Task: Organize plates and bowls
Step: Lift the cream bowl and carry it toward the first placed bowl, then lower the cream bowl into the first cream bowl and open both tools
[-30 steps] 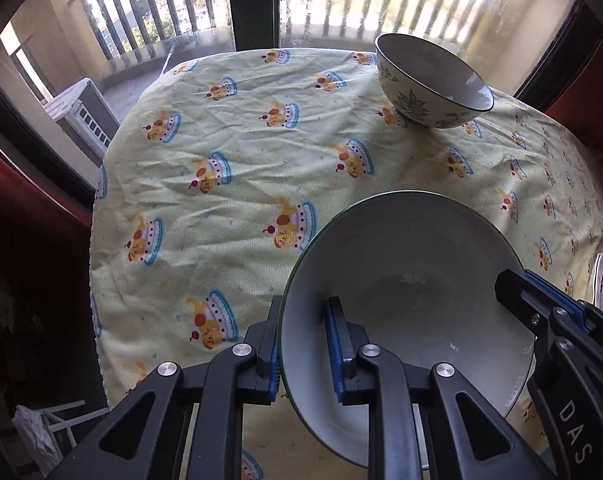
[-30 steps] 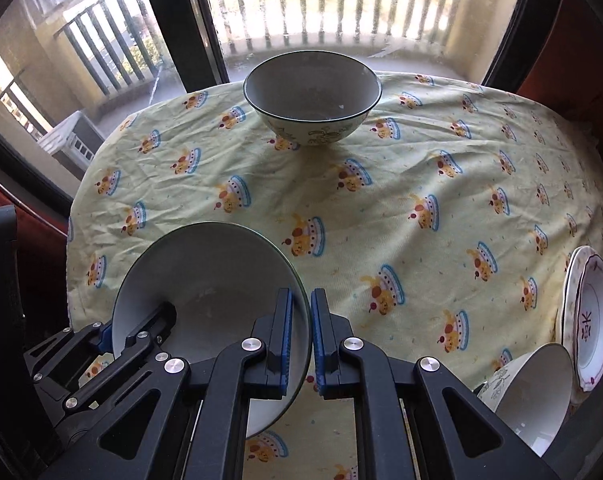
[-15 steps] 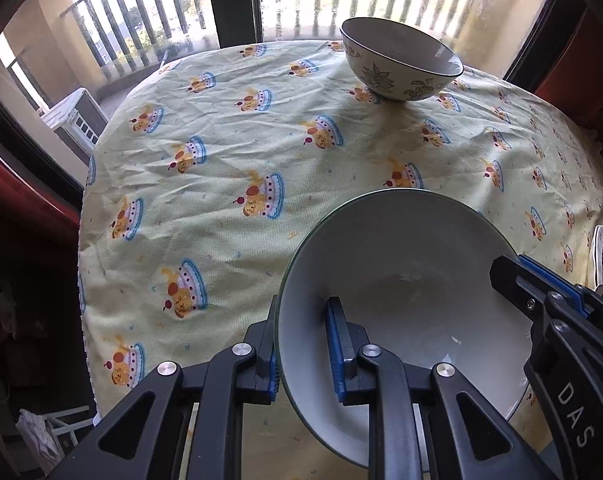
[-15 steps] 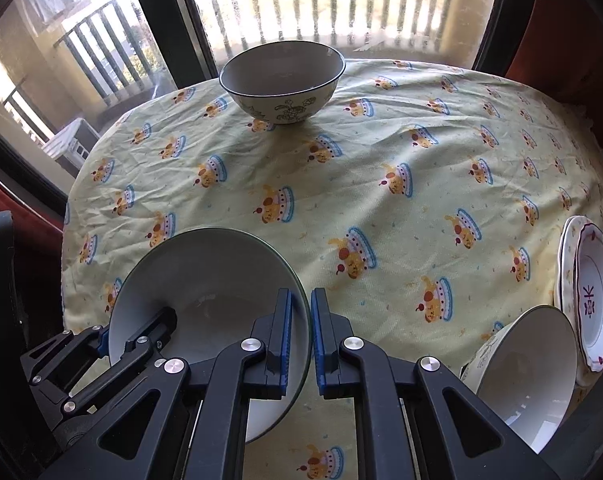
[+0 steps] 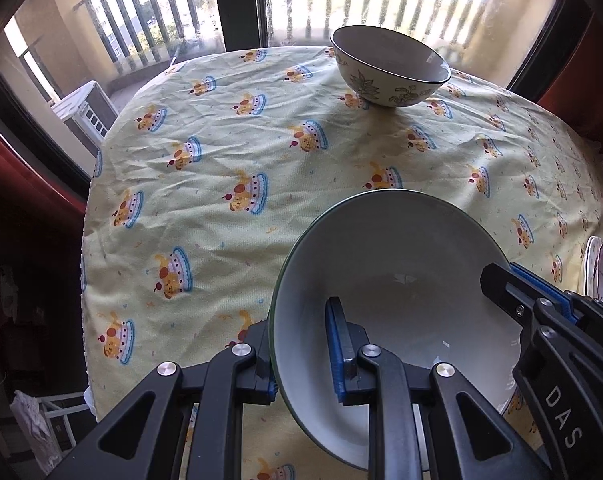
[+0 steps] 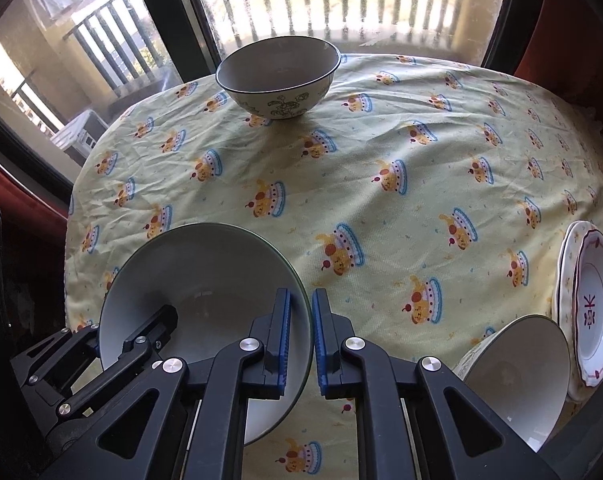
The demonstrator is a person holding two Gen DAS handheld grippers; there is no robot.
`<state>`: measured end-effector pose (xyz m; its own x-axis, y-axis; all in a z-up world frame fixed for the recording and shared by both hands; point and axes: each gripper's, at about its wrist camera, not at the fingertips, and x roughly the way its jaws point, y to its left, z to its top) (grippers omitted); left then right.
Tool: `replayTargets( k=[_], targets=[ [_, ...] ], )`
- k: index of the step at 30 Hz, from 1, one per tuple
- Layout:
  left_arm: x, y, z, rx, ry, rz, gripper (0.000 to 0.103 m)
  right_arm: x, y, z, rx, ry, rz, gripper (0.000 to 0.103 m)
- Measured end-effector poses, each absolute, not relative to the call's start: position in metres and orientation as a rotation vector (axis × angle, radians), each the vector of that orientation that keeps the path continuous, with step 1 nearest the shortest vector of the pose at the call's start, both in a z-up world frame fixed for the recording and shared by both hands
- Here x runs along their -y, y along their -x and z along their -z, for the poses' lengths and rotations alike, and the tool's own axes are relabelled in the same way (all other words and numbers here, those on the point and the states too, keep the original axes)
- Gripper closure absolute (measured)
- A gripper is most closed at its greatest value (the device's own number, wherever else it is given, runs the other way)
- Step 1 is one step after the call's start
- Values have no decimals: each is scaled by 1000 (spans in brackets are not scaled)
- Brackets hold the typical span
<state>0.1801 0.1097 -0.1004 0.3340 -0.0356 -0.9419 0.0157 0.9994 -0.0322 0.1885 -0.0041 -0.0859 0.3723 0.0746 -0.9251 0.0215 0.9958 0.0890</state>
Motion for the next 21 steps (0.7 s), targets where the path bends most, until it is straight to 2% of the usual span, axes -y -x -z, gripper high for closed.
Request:
replayTargets(
  k=[11, 21],
  targets=[
    [-64, -165, 54, -1157, 61, -48, 86, 49, -182, 40, -1122, -67, -133, 89],
    [-12, -152, 38, -1125, 110, -81, 86, 104, -172, 15, -1080, -33, -182, 89]
  ],
)
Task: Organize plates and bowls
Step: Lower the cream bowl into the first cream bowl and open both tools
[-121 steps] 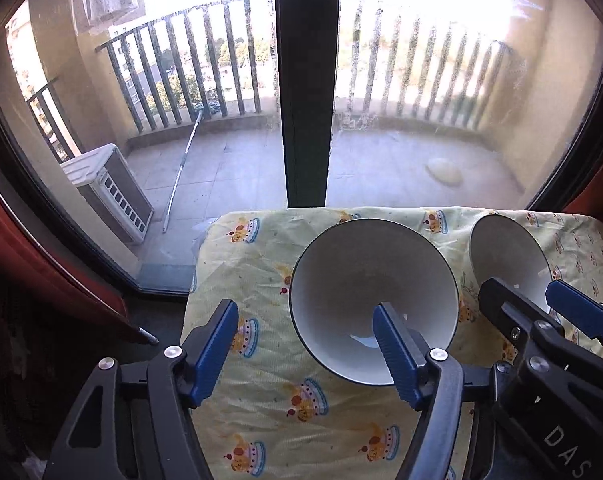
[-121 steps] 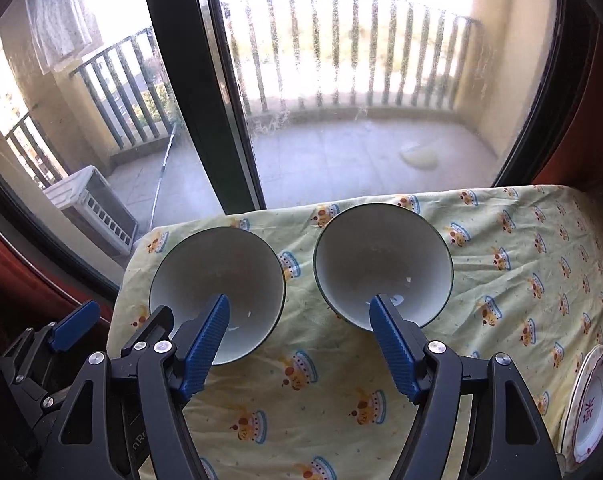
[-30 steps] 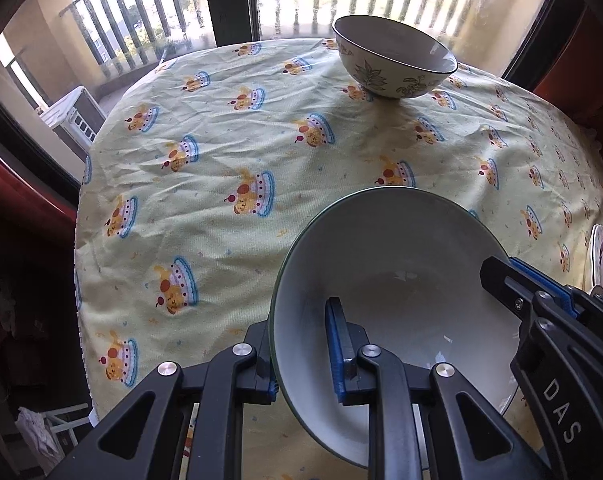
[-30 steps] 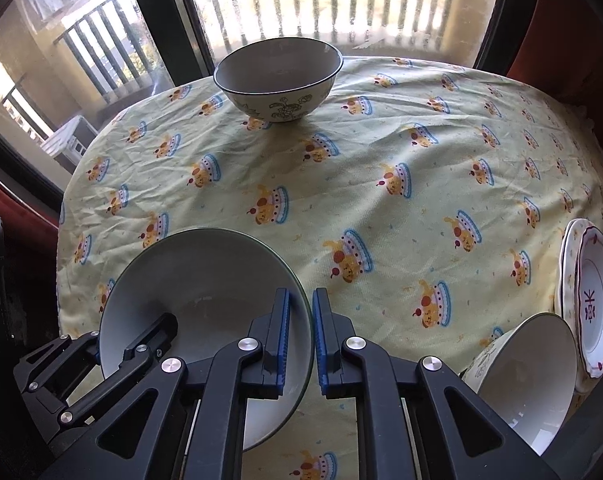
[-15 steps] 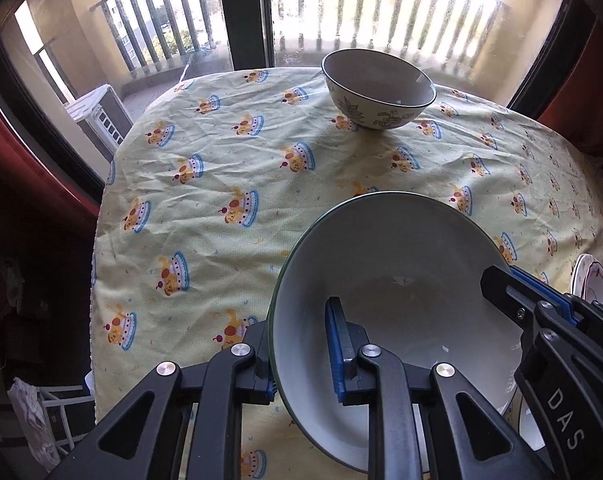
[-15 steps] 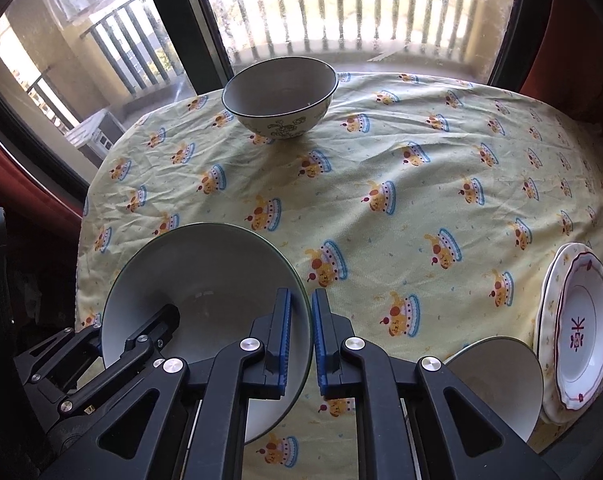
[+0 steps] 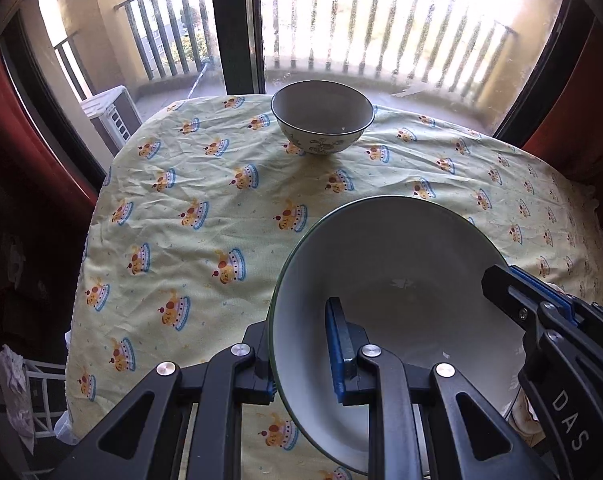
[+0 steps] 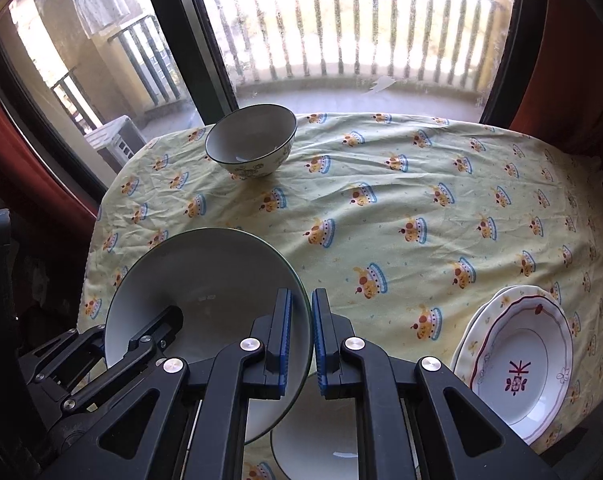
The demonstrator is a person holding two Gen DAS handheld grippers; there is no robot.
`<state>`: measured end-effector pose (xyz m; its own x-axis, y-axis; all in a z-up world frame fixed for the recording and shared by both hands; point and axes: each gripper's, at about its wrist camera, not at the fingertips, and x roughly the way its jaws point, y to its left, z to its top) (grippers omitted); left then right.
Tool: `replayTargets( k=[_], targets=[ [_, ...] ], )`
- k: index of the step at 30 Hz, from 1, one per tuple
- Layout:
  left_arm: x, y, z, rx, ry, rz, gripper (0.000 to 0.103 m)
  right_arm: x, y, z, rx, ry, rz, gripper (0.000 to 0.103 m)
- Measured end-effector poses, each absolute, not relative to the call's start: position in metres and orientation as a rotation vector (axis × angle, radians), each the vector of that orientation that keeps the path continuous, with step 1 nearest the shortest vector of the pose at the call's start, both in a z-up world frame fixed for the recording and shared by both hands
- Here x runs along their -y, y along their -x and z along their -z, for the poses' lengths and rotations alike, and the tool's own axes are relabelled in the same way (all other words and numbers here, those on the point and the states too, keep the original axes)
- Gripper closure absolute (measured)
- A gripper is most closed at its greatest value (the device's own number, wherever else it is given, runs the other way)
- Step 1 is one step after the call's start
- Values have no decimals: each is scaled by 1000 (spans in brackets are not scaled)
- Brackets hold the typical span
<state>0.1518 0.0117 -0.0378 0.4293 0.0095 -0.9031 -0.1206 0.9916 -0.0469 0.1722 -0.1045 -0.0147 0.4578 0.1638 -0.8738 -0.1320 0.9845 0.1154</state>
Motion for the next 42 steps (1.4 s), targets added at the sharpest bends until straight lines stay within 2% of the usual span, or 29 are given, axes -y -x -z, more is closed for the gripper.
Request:
replayTargets(
  k=[20, 42],
  targets=[
    [60, -118, 43, -1104, 142, -122, 86, 187, -140, 27, -1090, -26, -252, 89],
    [72, -96, 74, -1154, 129, -182, 86, 203, -119, 61, -1186, -5, -294, 90]
  ],
)
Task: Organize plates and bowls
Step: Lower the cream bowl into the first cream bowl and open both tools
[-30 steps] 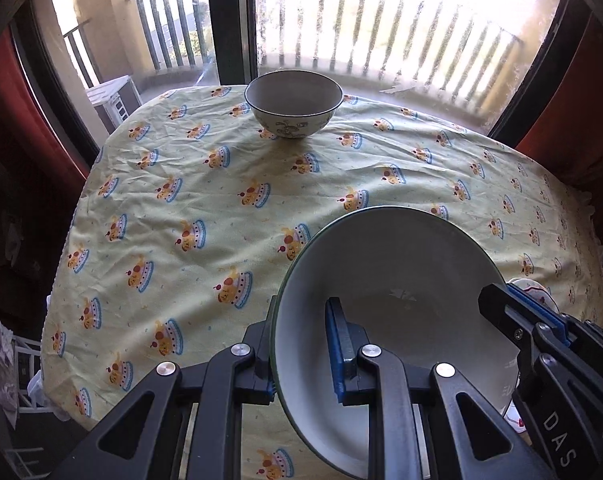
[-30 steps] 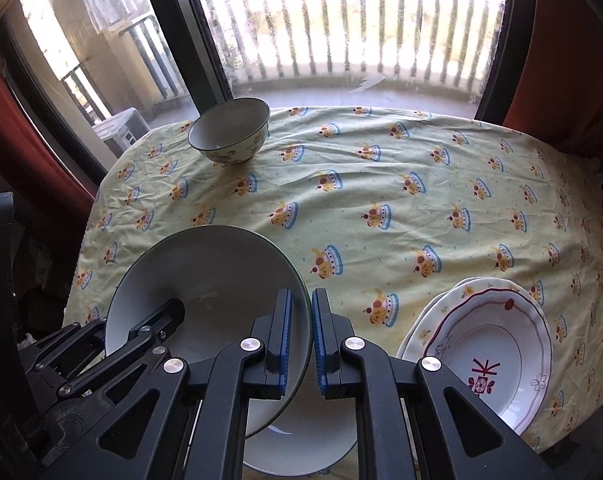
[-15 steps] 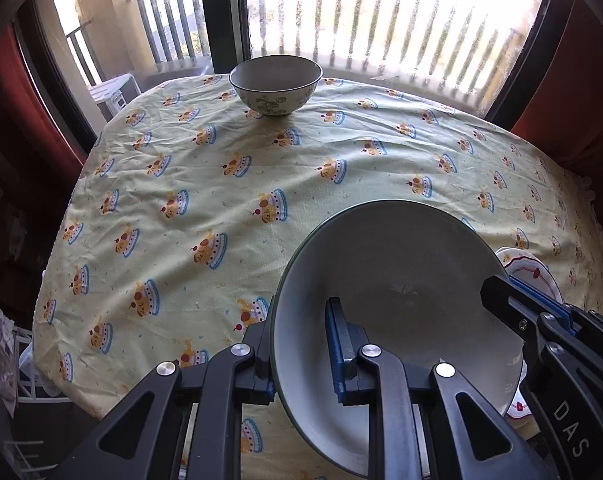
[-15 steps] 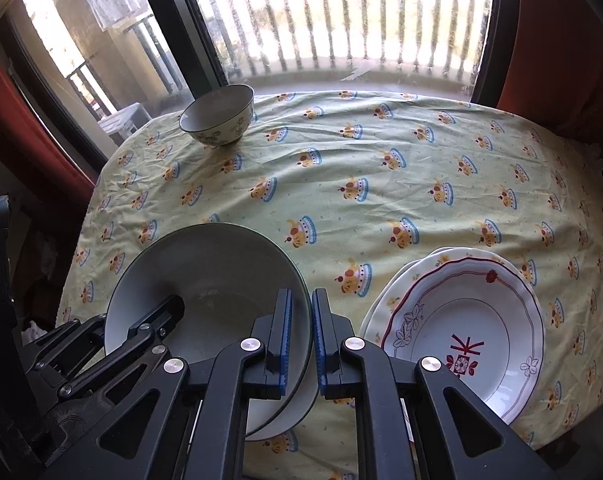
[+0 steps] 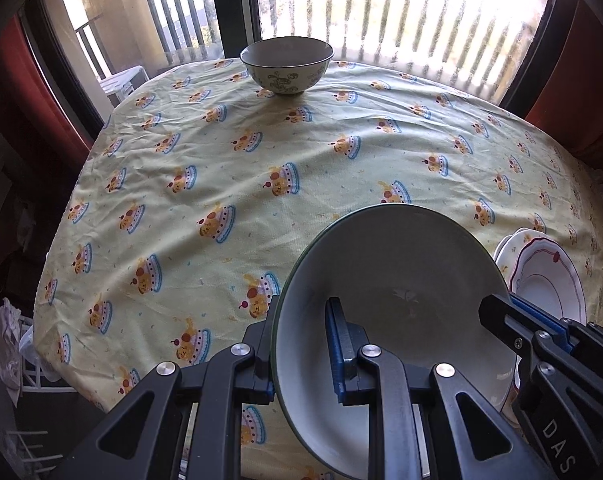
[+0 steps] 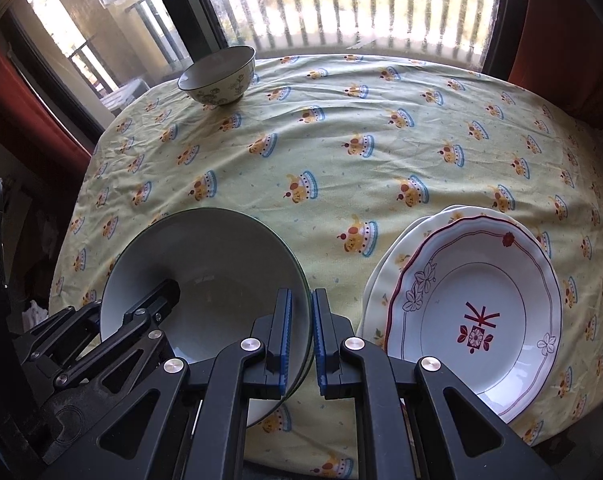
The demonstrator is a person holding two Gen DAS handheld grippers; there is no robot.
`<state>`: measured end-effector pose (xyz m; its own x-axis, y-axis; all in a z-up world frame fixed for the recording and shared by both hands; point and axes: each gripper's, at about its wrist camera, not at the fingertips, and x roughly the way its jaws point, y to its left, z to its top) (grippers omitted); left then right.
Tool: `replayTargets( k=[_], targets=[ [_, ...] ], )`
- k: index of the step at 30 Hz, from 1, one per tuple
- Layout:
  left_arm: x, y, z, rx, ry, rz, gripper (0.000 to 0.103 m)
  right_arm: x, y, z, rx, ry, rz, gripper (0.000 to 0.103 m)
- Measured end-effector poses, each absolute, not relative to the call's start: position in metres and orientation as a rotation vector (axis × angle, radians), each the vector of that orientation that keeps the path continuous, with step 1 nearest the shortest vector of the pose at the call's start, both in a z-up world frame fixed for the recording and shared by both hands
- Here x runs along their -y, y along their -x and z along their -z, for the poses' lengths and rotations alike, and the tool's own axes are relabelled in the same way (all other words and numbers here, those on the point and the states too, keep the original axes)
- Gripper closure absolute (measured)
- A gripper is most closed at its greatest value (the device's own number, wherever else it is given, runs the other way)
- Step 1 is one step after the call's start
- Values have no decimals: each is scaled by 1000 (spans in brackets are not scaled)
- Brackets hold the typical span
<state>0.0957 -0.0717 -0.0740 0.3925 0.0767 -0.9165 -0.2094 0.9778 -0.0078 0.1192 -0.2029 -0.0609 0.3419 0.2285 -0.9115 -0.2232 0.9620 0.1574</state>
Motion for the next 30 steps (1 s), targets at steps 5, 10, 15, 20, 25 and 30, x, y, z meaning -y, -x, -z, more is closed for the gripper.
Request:
replayTargets(
  k=[5, 10, 15, 20, 25, 30],
  targets=[
    [69, -95, 82, -1186, 137, -194, 86, 200, -119, 64, -1193, -2, -304, 90],
    [70, -95, 87, -1191, 139, -191, 85, 199, -120, 72, -1203, 5, -300, 90],
    [73, -96, 97, -1208, 116, -191, 86, 199, -120, 74, -1194, 21, -287, 90],
    [74, -96, 99, -1199, 113, -192, 85, 200, -119, 74, -1187, 18, -280, 90],
    [71, -97, 101, -1227, 151, -159, 73, 200, -119, 73, -1188, 4, -261, 90],
    [67, -99, 97, -1230, 154, -104, 60, 193, -120, 73, -1197, 23, -222, 86]
  ],
)
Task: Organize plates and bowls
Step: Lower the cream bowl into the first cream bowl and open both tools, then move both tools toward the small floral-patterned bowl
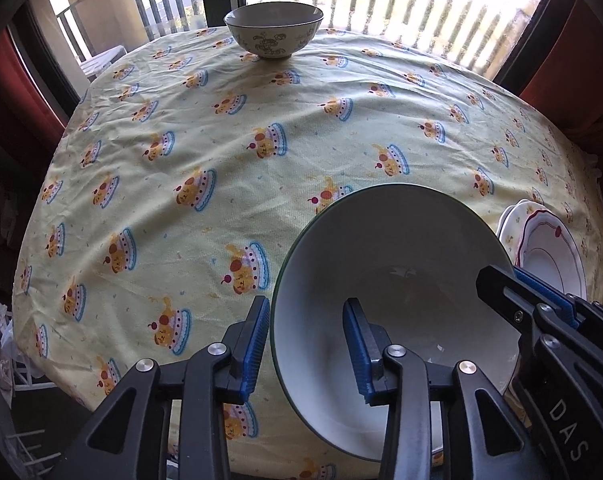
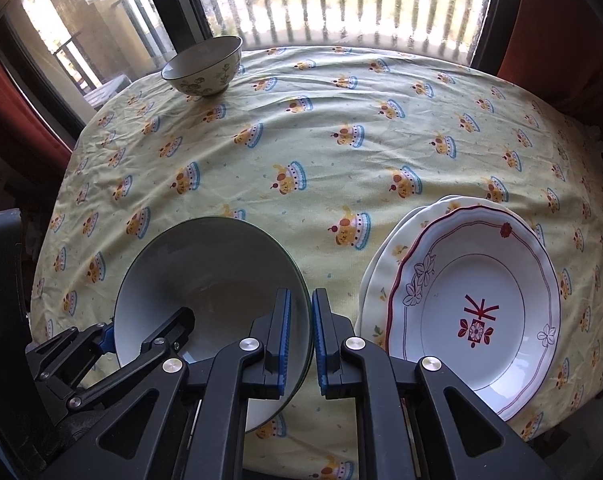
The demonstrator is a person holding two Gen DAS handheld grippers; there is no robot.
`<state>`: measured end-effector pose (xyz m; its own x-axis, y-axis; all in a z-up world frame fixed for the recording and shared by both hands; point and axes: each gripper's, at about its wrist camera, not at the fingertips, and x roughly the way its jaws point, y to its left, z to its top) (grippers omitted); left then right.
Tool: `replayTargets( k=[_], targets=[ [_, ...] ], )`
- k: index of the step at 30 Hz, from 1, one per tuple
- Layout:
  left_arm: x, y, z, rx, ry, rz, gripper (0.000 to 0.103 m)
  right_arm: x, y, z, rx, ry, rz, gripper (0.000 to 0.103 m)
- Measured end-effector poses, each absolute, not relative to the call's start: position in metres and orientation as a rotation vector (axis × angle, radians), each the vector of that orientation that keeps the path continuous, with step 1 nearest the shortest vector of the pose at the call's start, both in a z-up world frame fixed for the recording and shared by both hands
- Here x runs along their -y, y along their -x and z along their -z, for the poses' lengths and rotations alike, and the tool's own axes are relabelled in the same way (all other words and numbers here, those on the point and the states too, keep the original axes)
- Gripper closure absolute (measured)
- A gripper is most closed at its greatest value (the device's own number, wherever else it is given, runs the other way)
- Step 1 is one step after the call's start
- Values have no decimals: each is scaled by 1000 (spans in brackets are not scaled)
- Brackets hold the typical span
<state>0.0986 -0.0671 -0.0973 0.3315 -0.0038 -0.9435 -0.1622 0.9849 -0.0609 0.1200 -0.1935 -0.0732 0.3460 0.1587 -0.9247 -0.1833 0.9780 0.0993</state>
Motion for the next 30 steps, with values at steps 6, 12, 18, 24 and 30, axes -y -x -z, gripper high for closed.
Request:
replayTargets(
  k=[6, 12, 18, 24, 30],
  targets=[
    [52, -107, 87, -1214, 134, -53, 35, 179, -120, 62, -1151, 6, -193, 45],
    [29, -118, 73, -1192, 92, 2, 24, 155, -126, 49, -1129, -22, -163, 35],
    [0, -130, 60, -1172, 58, 57, 18, 124, -134, 37, -1115, -47, -114, 29],
    [-32, -148, 45, -1130, 30, 93, 18, 90, -147, 24, -1099, -58, -80, 29],
    [-60, -171, 34, -1084, 10, 118, 19, 59, -164, 8, -1053, -78, -24, 29]
  ],
)
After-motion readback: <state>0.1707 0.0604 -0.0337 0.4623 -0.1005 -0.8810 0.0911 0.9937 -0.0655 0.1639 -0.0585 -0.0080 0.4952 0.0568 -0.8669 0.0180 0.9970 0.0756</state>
